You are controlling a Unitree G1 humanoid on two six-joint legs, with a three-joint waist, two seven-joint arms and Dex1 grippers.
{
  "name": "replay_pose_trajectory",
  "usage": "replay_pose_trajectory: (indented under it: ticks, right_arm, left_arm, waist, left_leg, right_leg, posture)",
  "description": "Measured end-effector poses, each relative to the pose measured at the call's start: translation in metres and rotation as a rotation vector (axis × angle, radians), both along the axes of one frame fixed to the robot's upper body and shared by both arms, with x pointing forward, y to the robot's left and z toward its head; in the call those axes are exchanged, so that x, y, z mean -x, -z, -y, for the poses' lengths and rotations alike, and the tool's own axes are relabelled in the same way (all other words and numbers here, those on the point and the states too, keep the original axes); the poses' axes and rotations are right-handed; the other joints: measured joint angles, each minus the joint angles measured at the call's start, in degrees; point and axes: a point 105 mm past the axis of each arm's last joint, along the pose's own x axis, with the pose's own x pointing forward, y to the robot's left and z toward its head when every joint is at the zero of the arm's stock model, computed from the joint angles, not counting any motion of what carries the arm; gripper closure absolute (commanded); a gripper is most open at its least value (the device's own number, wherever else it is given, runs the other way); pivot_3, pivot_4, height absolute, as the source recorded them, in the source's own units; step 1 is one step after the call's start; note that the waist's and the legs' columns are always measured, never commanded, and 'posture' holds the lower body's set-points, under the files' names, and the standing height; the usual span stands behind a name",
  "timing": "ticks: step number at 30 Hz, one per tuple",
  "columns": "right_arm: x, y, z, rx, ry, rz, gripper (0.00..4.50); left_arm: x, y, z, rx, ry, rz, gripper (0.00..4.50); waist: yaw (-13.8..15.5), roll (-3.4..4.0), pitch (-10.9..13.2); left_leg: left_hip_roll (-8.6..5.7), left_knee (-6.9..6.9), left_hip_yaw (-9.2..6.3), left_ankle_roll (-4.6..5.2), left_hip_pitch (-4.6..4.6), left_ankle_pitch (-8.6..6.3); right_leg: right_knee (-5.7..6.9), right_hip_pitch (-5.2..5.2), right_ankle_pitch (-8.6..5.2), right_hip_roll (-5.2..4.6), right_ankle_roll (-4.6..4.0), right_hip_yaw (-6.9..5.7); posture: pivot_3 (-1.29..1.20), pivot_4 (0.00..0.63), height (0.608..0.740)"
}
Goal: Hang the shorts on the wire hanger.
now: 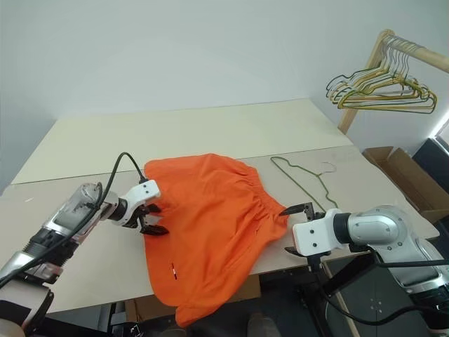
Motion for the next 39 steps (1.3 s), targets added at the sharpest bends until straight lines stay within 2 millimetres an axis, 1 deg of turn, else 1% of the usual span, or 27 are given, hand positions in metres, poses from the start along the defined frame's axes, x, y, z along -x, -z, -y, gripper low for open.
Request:
replay_pose_trajectory:
  ticks: [1, 5, 11, 15, 18, 21, 24, 27, 29, 31, 34, 37, 39]
  right_arm:
    - [0.001, -0.001, 0.0, -0.002, 0.004, 0.002, 0.0]
    - [0.004, 0.0, 0.001, -0.007, 0.019, -0.001, 0.0]
    - [0.004, -0.001, 0.0, -0.013, 0.022, 0.007, 0.0]
    - [0.003, -0.002, 0.0, -0.017, 0.022, 0.013, 0.0]
    - [0.001, -0.004, -0.001, -0.024, 0.024, 0.023, 0.0]
    - [0.001, -0.004, -0.002, -0.031, 0.024, 0.023, 0.0]
    - [0.0, -0.003, -0.003, -0.039, 0.022, 0.022, 0.0]
    - [0.0, -0.003, -0.005, -0.047, 0.02, 0.021, 0.0]
    - [0.0, -0.002, -0.007, -0.058, 0.017, 0.02, 0.0]
    - [0.0, 0.0, -0.011, -0.071, 0.011, 0.021, 0.0]
    - [-0.001, 0.004, -0.02, -0.085, 0.003, 0.038, 0.0]
    - [-0.003, 0.009, -0.029, -0.091, -0.006, 0.056, 0.0]
    - [-0.007, 0.011, -0.033, -0.094, -0.008, 0.071, 0.0]
  left_arm:
    - [-0.002, 0.0, 0.0, 0.002, 0.004, -0.001, 1.19]
    - [-0.003, 0.0, -0.002, 0.008, 0.012, -0.015, 2.53]
    - [0.004, -0.002, -0.01, 0.0, 0.052, -0.04, 4.49]
    - [0.001, -0.002, -0.017, -0.031, 0.084, -0.004, 4.49]
    - [-0.01, -0.006, -0.031, -0.075, 0.061, 0.059, 4.49]
    - [-0.027, -0.018, -0.046, -0.128, 0.036, 0.147, 4.49]
    - [-0.041, -0.035, -0.058, -0.186, 0.062, 0.24, 4.49]
    - [-0.043, -0.038, -0.065, -0.23, 0.117, 0.27, 4.49]
    - [-0.039, -0.033, -0.065, -0.243, 0.171, 0.245, 4.49]
    - [-0.033, -0.028, -0.061, -0.242, 0.233, 0.216, 4.49]
    - [-0.027, -0.023, -0.055, -0.227, 0.288, 0.19, 3.87]
    - [-0.024, -0.018, -0.054, -0.225, 0.297, 0.193, 2.89]
    - [-0.023, -0.021, -0.058, -0.23, 0.296, 0.212, 2.23]
  waist:
    - [0.0, 0.0, 0.0]
    - [-0.2, 0.0, 0.0]
    - [-1.3, 0.0, 0.0]
    - [-1.4, 0.0, 0.0]
    - [-1.3, 0.0, 0.0]
    - [-1.1, -0.02, 0.0]
    - [-1.0, -0.02, 0.0]
    - [-1.1, -0.02, 0.0]
    - [-1.2, -0.02, 0.0]
    - [-1.2, -0.02, 0.0]
    - [-1.3, -0.02, 0.0]
    - [-1.3, -0.02, 0.0]
    - [-1.4, -0.02, 0.0]
  left_leg:
    - [0.0, 0.0, 0.0, 0.0, 0.0, 0.0]
    - [-0.01, 0.0, 0.0, 0.0, -0.01, 0.0]
    - [0.01, -0.01, -0.03, 0.0, -0.01, 0.0]
    - [0.01, -0.01, -0.03, 0.01, -0.02, -0.01]
    - [0.0, 0.0, -0.04, 0.01, -0.03, -0.01]
    - [-0.02, 0.01, -0.04, 0.01, -0.07, -0.01]
    - [-0.05, 0.01, -0.02, 0.01, -0.08, -0.01]
    - [-0.04, 0.01, -0.02, 0.01, -0.07, -0.01]
    - [-0.03, 0.01, -0.01, 0.01, -0.07, -0.01]
    - [-0.02, 0.02, -0.01, 0.01, -0.08, -0.01]
    - [-0.02, 0.02, -0.01, 0.01, -0.1, -0.01]
    - [-0.01, 0.02, -0.02, 0.01, -0.1, -0.01]
    - [-0.01, 0.02, -0.03, 0.01, -0.09, -0.01]
  right_leg:
    - [0.0, 0.0, 0.0, -0.01, 0.0, 0.0]
    - [-0.01, 0.0, 0.0, -0.02, 0.01, 0.0]
    - [0.0, -0.02, -0.01, -0.01, 0.02, 0.0]
    - [-0.01, -0.02, -0.01, -0.02, 0.02, 0.0]
    - [-0.01, -0.02, -0.01, -0.02, 0.02, -0.01]
    - [-0.05, -0.02, -0.01, -0.04, 0.03, -0.02]
    - [-0.08, -0.02, 0.0, -0.07, 0.04, -0.02]
    - [-0.06, -0.02, 0.0, -0.06, 0.05, -0.02]
    - [-0.04, -0.03, 0.0, -0.04, 0.04, -0.02]
    - [-0.03, -0.04, 0.0, -0.04, 0.05, -0.02]
    - [-0.02, -0.05, -0.01, -0.06, 0.05, -0.01]
    - [0.01, -0.08, -0.01, -0.05, 0.06, -0.01]
    - [0.02, -0.08, -0.01, -0.04, 0.05, -0.01]
  posture:
    - [-0.19, 0.0, 0.74]
    - [-0.2, 0.0, 0.74]
    - [-0.19, 0.0, 0.74]
    - [-0.18, 0.0, 0.74]
    - [-0.17, 0.0, 0.74]
    - [-0.17, 0.0, 0.74]
    - [-0.17, 0.0, 0.74]
    - [-0.18, 0.0, 0.74]
    - [-0.18, 0.0, 0.74]
    - [-0.18, 0.0, 0.74]
    - [-0.18, 0.0, 0.74]
    - [-0.17, 0.0, 0.74]
    - [-0.16, 0.0, 0.74]
